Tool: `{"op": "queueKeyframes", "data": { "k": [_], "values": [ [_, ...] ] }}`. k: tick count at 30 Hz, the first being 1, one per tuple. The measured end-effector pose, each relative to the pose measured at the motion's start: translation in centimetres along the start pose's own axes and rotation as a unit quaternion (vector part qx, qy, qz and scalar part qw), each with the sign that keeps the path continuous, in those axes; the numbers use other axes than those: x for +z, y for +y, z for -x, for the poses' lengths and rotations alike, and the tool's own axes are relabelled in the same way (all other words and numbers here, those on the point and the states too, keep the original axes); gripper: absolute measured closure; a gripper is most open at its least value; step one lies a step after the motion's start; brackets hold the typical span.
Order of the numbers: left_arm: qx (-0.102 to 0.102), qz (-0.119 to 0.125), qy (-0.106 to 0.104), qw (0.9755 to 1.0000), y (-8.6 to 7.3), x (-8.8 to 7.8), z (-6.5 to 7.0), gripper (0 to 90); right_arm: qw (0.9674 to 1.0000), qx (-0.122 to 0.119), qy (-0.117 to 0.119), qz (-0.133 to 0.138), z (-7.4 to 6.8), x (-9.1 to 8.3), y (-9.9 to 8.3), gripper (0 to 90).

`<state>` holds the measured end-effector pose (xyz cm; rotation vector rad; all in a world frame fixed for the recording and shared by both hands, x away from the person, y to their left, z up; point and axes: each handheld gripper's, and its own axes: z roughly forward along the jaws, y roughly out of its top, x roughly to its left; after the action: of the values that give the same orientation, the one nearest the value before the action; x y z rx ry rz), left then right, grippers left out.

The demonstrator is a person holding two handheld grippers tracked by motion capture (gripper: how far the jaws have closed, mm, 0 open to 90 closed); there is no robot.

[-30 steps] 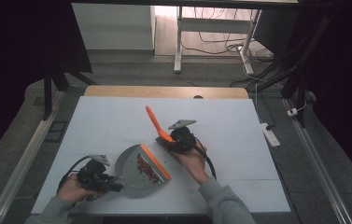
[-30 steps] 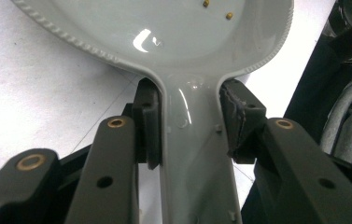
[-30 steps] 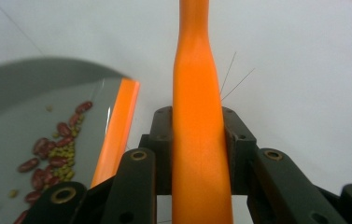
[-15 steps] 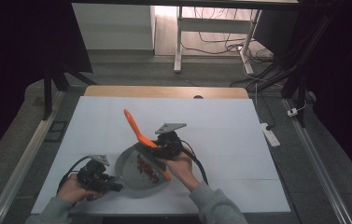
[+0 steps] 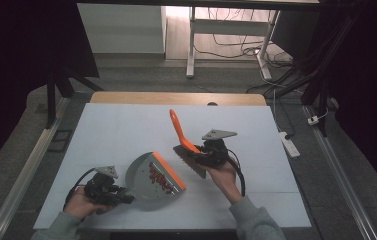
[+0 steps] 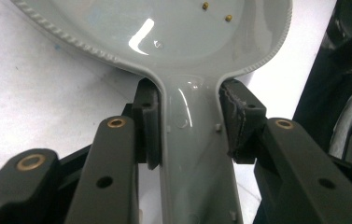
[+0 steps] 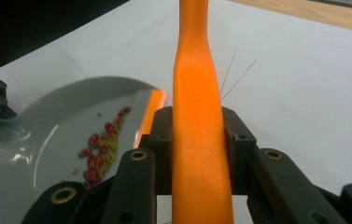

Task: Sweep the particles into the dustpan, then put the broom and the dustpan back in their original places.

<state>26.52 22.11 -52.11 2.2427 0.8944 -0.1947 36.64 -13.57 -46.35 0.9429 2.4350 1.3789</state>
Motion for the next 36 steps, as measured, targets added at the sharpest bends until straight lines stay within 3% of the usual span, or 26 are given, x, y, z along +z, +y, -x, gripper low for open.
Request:
{"op": "queueKeyframes", "data": {
  "k": [8,13,21,29,36],
  "values": [
    [-0.003,0.024,0.012,0.9996,-0.2,-0.2,0.1,61.9,0.9998,0.001,-0.014,0.013,1.8,-3.2,-1.1,70.8],
    [-0.026,0.047,0.017,0.9984,-0.4,-0.5,0.2,62.0,0.9998,0.002,-0.013,0.013,2.6,-4.4,-1.9,70.8],
    [-0.065,0.084,0.039,0.9936,-0.7,-0.7,0.6,61.9,1.0,0.002,-0.005,0.004,3.3,-6.3,-3.1,70.8],
    [-0.09,0.097,0.052,0.9898,-1.1,-0.9,0.8,61.9,0.9998,0.017,-0.006,0.0,3.9,-8.4,-4.3,70.8],
    [-0.113,0.107,0.059,0.986,-1.4,-1.1,1.0,61.9,0.9994,0.031,-0.012,-0.005,4.0,-9.1,-5.2,70.8]
  ]
}}
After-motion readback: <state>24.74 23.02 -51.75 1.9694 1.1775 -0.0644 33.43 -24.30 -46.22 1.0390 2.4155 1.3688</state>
